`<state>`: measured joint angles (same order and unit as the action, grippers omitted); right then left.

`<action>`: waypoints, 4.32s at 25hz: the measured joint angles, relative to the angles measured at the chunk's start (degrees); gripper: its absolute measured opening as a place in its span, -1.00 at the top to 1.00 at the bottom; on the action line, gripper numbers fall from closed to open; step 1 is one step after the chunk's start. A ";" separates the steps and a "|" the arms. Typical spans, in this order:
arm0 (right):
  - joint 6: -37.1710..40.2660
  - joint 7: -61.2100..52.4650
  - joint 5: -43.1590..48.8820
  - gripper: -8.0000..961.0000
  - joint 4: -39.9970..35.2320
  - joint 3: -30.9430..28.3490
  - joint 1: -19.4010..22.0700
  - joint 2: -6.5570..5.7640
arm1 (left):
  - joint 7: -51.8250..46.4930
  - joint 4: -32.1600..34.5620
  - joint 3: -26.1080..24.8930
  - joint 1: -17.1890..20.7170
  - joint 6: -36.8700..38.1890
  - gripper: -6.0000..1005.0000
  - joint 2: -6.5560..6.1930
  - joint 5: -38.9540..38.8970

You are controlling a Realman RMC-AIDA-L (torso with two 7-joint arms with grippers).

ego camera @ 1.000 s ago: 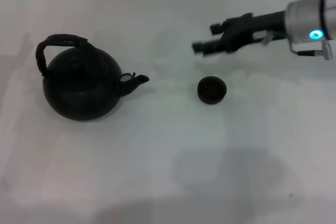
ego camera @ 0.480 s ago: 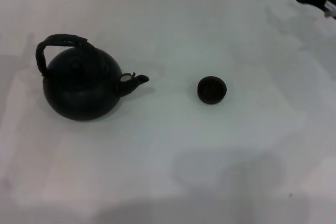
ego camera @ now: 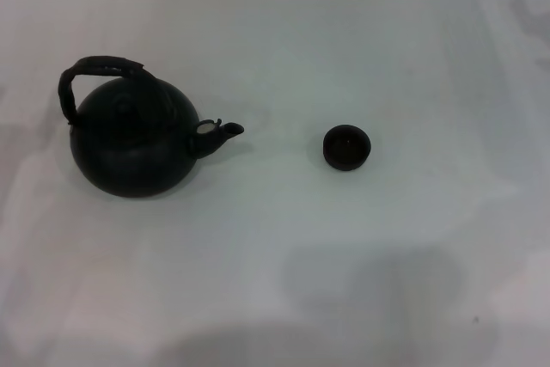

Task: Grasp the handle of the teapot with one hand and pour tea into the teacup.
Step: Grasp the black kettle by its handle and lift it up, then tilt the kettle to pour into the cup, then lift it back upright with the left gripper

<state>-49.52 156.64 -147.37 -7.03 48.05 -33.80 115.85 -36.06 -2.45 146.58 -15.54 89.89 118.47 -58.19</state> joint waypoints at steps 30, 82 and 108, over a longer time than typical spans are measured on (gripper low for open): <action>12.97 -1.22 1.60 -0.73 -4.26 -4.42 -4.01 -0.34 | -3.30 -6.12 16.27 1.78 4.33 -0.77 0.35 3.62; 12.42 -1.50 1.52 -0.73 -4.77 -4.90 -2.85 -0.55 | 5.57 -0.28 16.29 -3.54 -7.29 0.71 0.46 4.91; 12.88 -1.70 1.65 -0.73 -4.20 -4.97 -2.69 -0.40 | 21.49 6.69 16.29 -12.86 -9.89 0.74 0.66 0.28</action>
<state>-36.64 154.94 -145.72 -11.22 43.08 -36.49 115.45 -14.57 4.24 162.86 -28.40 80.00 119.12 -57.91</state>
